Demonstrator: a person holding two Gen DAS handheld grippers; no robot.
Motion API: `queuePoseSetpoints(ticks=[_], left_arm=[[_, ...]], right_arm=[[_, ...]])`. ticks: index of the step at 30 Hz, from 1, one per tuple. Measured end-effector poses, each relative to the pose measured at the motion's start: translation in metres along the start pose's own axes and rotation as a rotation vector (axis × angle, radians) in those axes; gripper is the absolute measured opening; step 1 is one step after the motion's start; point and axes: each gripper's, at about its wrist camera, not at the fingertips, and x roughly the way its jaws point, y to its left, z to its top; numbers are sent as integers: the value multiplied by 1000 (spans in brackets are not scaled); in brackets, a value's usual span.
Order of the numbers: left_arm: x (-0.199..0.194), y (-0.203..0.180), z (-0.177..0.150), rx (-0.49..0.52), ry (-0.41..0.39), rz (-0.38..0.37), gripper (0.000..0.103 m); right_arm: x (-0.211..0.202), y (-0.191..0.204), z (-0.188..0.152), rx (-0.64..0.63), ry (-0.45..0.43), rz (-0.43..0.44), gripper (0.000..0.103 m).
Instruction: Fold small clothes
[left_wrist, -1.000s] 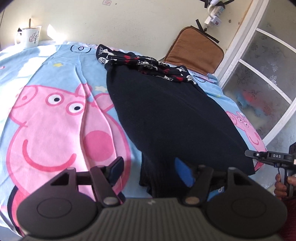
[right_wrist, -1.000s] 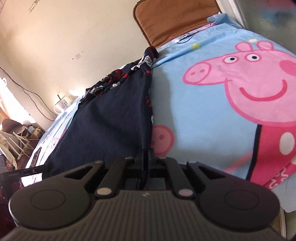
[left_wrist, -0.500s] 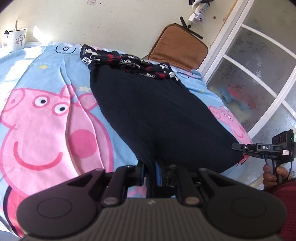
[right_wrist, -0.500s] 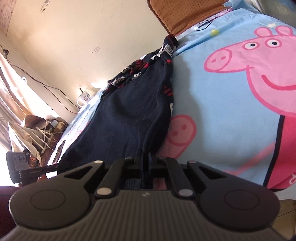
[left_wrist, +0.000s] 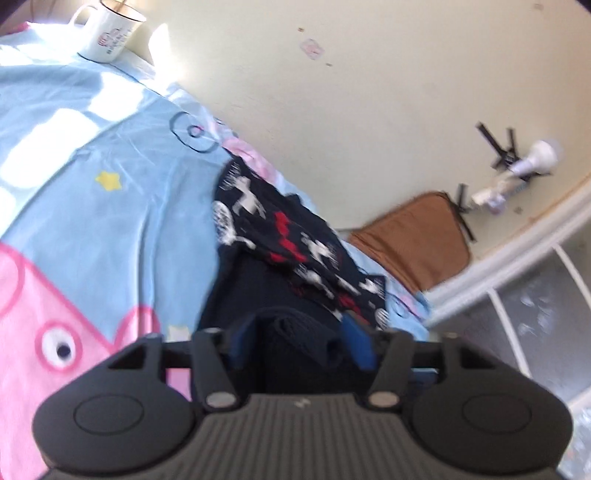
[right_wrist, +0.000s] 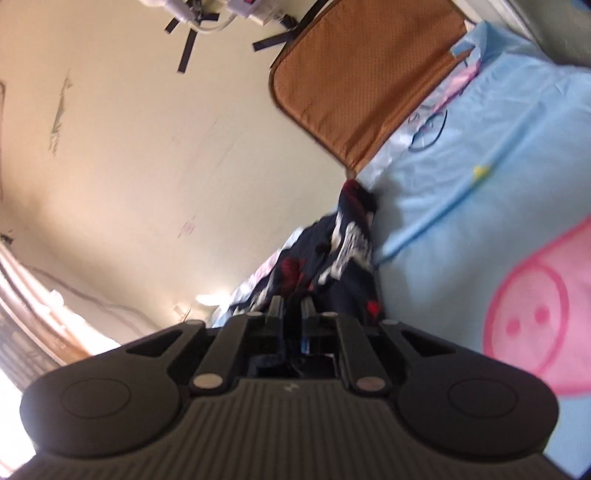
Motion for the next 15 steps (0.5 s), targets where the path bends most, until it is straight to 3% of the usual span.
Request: queuePoseSetpoints(ticks=[1,3,5,7,10,15], left_arm=[[7,4,5,-28,-6,64,61],[9,14,6,-56,-2,63,61],[2,21,2,-23,-25,61,63],[-2,26,-2,16,-47,103,67],[7,19,-9,86,-26,108,70],[22,-13,-30,302,-24,140,69]], right_arm=[[5,-1,6,-6,-16,-59,66],[-4,-4,8,1,-50,0,66],[-20,-3,2,-54,-75,49,66],[-27,-1,-7,-114,-68,27,66],[-17,3,-22,-175,-5,-24,66],[9,14,-33,-303,35,-100,66]])
